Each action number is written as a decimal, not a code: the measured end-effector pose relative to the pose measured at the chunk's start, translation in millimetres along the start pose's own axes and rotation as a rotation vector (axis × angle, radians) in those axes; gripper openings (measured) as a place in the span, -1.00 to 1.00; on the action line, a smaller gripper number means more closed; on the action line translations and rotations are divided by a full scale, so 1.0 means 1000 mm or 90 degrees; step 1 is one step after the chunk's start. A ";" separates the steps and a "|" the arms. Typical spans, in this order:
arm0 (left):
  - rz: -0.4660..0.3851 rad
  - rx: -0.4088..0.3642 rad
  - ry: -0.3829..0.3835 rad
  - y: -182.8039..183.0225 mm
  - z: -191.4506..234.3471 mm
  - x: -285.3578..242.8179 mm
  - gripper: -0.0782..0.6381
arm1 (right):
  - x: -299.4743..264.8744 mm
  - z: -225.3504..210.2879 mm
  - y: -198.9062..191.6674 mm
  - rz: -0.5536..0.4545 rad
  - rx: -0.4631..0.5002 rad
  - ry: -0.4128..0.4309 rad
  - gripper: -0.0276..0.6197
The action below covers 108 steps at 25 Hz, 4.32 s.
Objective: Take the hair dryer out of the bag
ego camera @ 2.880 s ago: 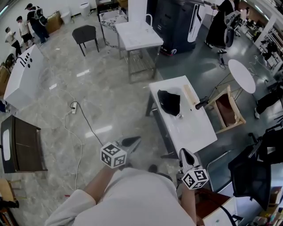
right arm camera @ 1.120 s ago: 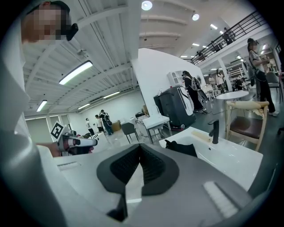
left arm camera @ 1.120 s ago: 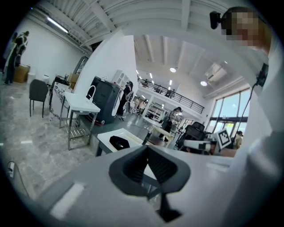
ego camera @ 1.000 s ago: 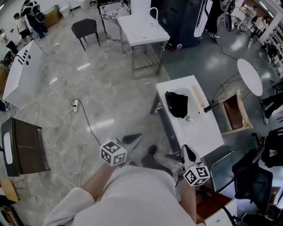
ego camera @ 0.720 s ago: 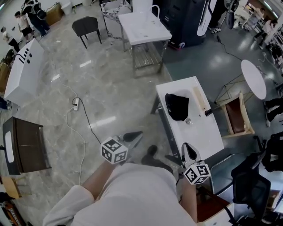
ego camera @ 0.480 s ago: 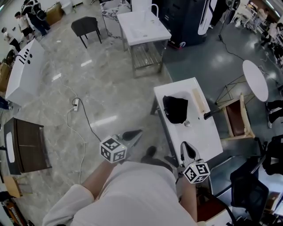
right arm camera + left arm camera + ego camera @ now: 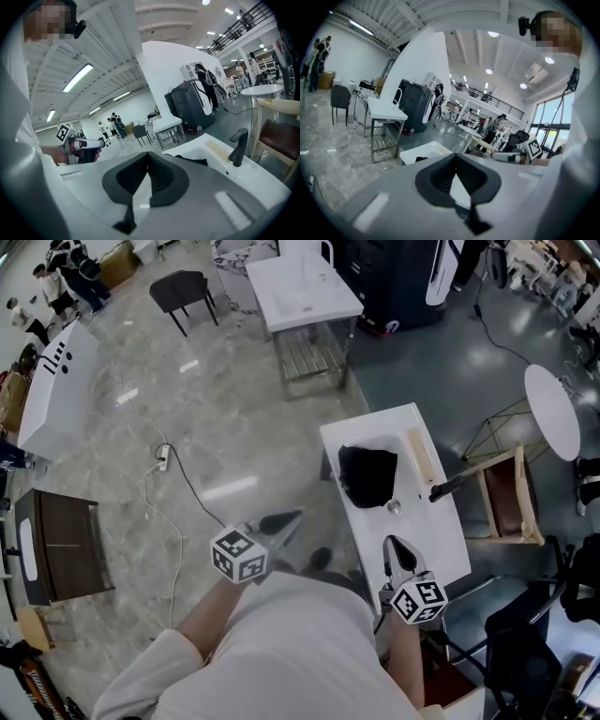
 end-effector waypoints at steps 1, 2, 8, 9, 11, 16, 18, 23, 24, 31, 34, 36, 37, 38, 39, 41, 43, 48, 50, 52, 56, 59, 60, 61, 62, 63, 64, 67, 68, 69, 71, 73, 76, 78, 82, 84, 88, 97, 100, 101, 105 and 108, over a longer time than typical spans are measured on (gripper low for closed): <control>0.001 0.001 0.002 0.001 0.000 -0.004 -0.79 | -0.002 -0.004 0.001 0.002 -0.001 0.003 -0.90; 0.002 0.002 0.002 0.001 0.001 -0.008 -0.79 | -0.004 -0.006 0.002 0.003 -0.002 0.005 -0.90; 0.013 -0.005 -0.002 0.007 0.004 -0.027 -0.79 | -0.017 -0.018 0.005 0.007 -0.010 0.014 -0.90; 0.015 -0.006 -0.003 0.008 0.006 -0.029 -0.79 | -0.020 -0.019 0.006 0.008 -0.011 0.015 -0.90; 0.021 -0.009 -0.005 0.012 0.011 -0.035 -0.79 | -0.026 -0.020 0.008 0.012 -0.012 0.015 -0.90; 0.035 -0.014 -0.028 0.023 0.030 -0.053 -0.79 | -0.041 -0.030 0.013 0.015 -0.022 -0.005 -0.91; 0.038 -0.021 -0.042 0.029 0.039 -0.063 -0.79 | -0.048 -0.035 0.015 0.012 -0.028 -0.018 -0.90; 0.048 -0.029 -0.088 0.048 0.067 -0.086 -0.79 | -0.071 -0.042 0.024 -0.005 -0.047 -0.053 -0.90; 0.051 -0.029 -0.094 0.052 0.073 -0.091 -0.79 | -0.076 -0.042 0.026 -0.010 -0.052 -0.058 -0.90; 0.100 -0.043 -0.137 0.071 0.116 -0.118 -0.79 | -0.114 -0.044 0.034 -0.008 -0.075 -0.091 -0.90; 0.130 -0.047 -0.157 0.073 0.130 -0.132 -0.79 | -0.130 -0.048 0.031 0.010 -0.087 -0.108 -0.90; 0.149 -0.045 -0.167 0.072 0.139 -0.142 -0.79 | -0.139 -0.052 0.028 0.022 -0.096 -0.116 -0.90; 0.158 -0.045 -0.172 0.072 0.143 -0.146 -0.79 | -0.145 -0.055 0.027 0.028 -0.101 -0.118 -0.88; 0.166 -0.044 -0.178 0.072 0.147 -0.151 -0.79 | -0.150 -0.057 0.026 0.034 -0.105 -0.120 -0.83; 0.173 -0.043 -0.185 0.072 0.151 -0.155 -0.79 | -0.156 -0.059 0.025 0.041 -0.107 -0.122 -0.80; 0.186 -0.042 -0.199 0.071 0.157 -0.164 -0.79 | -0.167 -0.063 0.023 0.054 -0.111 -0.127 -0.80; 0.201 -0.041 -0.212 0.070 0.162 -0.172 -0.79 | -0.177 -0.067 0.018 0.069 -0.119 -0.130 -0.80; 0.236 -0.038 -0.242 0.067 0.175 -0.192 -0.79 | -0.205 -0.075 0.007 0.114 -0.130 -0.134 -0.74; 0.248 -0.039 -0.254 0.067 0.180 -0.199 -0.79 | -0.217 -0.079 0.002 0.135 -0.128 -0.140 -0.72; 0.261 -0.039 -0.266 0.066 0.185 -0.206 -0.79 | -0.228 -0.083 -0.002 0.156 -0.121 -0.149 -0.68; 0.287 -0.039 -0.288 0.063 0.199 -0.218 -0.79 | -0.253 -0.093 -0.016 0.207 -0.123 -0.154 -0.51; 0.305 -0.040 -0.306 0.064 0.209 -0.226 -0.79 | -0.267 -0.103 -0.032 0.247 -0.139 -0.169 -0.29; 0.309 -0.041 -0.311 0.064 0.211 -0.229 -0.79 | -0.270 -0.105 -0.036 0.257 -0.139 -0.178 -0.28; 0.313 -0.043 -0.315 0.065 0.215 -0.231 -0.79 | -0.272 -0.107 -0.039 0.266 -0.139 -0.186 -0.28; 0.316 -0.044 -0.318 0.066 0.218 -0.233 -0.79 | -0.275 -0.109 -0.041 0.274 -0.139 -0.193 -0.28; 0.318 -0.046 -0.321 0.067 0.221 -0.234 -0.79 | -0.277 -0.111 -0.042 0.281 -0.138 -0.200 -0.32; 0.320 -0.047 -0.323 0.069 0.225 -0.236 -0.79 | -0.279 -0.112 -0.042 0.286 -0.138 -0.207 -0.39; 0.324 -0.045 -0.329 0.073 0.234 -0.238 -0.79 | -0.282 -0.113 -0.041 0.288 -0.147 -0.224 -0.71; 0.324 -0.044 -0.331 0.074 0.236 -0.238 -0.79 | -0.282 -0.113 -0.040 0.287 -0.149 -0.228 -0.76; 0.325 -0.044 -0.334 0.074 0.238 -0.238 -0.79 | -0.283 -0.113 -0.039 0.286 -0.150 -0.231 -0.81; 0.328 -0.047 -0.340 0.075 0.241 -0.240 -0.79 | -0.284 -0.113 -0.037 0.283 -0.152 -0.239 -0.84; 0.332 -0.051 -0.346 0.074 0.243 -0.241 -0.79 | -0.284 -0.114 -0.033 0.278 -0.153 -0.248 -0.84; 0.343 -0.056 -0.352 0.070 0.241 -0.246 -0.79 | -0.280 -0.118 -0.026 0.267 -0.156 -0.262 -0.85; 0.354 -0.061 -0.356 0.065 0.235 -0.249 -0.79 | -0.275 -0.122 -0.023 0.258 -0.159 -0.268 -0.85; 0.378 -0.089 -0.366 0.052 0.215 -0.263 -0.79 | -0.268 -0.136 -0.020 0.238 -0.165 -0.273 -0.85; 0.391 -0.109 -0.368 0.047 0.204 -0.270 -0.78 | -0.266 -0.141 -0.018 0.227 -0.171 -0.273 -0.85; 0.425 -0.141 -0.365 0.032 0.186 -0.291 -0.67 | -0.263 -0.153 -0.012 0.202 -0.184 -0.270 -0.85; 0.500 -0.246 -0.276 -0.014 0.151 -0.350 -0.43 | -0.252 -0.175 -0.003 0.180 -0.189 -0.258 -0.86; 0.525 -0.284 -0.266 -0.031 0.144 -0.370 -0.38 | -0.250 -0.180 0.001 0.176 -0.177 -0.250 -0.86; 0.532 -0.296 -0.264 -0.036 0.142 -0.375 -0.37 | -0.250 -0.180 0.003 0.175 -0.172 -0.247 -0.86; 0.560 -0.321 -0.223 -0.047 0.141 -0.390 -0.37 | -0.249 -0.183 0.007 0.169 -0.166 -0.230 -0.86; 0.570 -0.308 -0.186 -0.053 0.144 -0.403 -0.37 | -0.248 -0.185 0.008 0.163 -0.167 -0.223 -0.86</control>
Point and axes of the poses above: the fingertips, and each gripper's own axes: x backward along the fingers, z to its left, y out of its top, the point moved 9 cm from there along x, backward along the fingers, and after that the axes turned 2 degrees about y, right-handed, at the moved point
